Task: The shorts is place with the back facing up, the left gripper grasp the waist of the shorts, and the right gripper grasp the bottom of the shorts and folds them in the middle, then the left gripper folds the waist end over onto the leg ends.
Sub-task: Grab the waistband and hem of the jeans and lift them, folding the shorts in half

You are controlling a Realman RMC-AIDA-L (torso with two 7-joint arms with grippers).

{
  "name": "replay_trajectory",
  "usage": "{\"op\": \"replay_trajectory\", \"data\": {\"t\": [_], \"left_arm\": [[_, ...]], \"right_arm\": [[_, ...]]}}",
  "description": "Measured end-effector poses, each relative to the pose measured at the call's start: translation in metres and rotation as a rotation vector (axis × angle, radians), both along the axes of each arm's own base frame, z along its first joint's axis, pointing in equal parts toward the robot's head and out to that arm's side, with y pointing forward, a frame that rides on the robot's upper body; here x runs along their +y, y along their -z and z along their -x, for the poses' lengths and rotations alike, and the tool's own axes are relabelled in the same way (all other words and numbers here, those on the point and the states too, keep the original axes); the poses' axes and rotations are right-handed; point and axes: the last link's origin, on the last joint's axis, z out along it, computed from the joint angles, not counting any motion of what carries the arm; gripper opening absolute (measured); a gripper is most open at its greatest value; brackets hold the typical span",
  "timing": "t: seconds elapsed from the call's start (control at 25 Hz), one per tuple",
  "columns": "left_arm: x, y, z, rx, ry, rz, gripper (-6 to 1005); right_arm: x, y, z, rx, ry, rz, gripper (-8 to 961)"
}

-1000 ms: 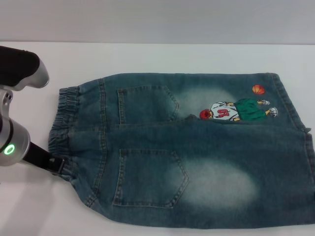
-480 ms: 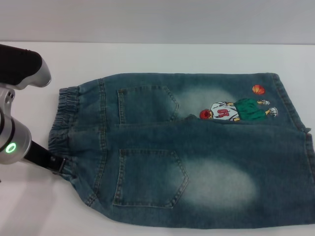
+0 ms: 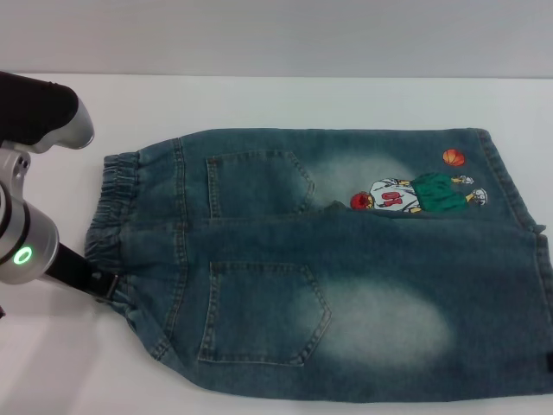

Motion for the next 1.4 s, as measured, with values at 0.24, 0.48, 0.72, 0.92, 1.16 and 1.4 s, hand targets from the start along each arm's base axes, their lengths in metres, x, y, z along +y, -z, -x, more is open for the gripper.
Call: {"op": "replay_trajectory", "data": {"t": [0.24, 0.48, 0.72, 0.92, 1.16, 1.4], "left_arm": [[0.001, 0.0, -0.001, 0.001, 0.002, 0.002, 29], [0.003, 0.002, 0.0, 0.005, 0.0, 0.011, 29], [0.004, 0.003, -0.001, 0.005, 0.003, 0.011, 29], [0.004, 0.002, -0.001, 0.005, 0.004, 0.01, 29], [0.005, 0.0, 0.001, 0.004, -0.003, 0.002, 29], [0.006, -0.002, 0.002, 0.003, 0.002, 0.002, 29]], "right_arm": [[0.001, 0.003, 0.001, 0.004, -0.001, 0.006, 708], [0.003, 0.008, 0.005, 0.041, -0.014, 0.004, 707], [0.008, 0.012, 0.005, 0.062, -0.021, 0.005, 706], [0.008, 0.01, 0.007, 0.061, -0.018, 0.005, 705], [0.001, 0.006, 0.002, 0.047, 0.014, 0.002, 704], [0.0, 0.005, -0.001, 0.023, 0.025, 0.002, 703]]}}
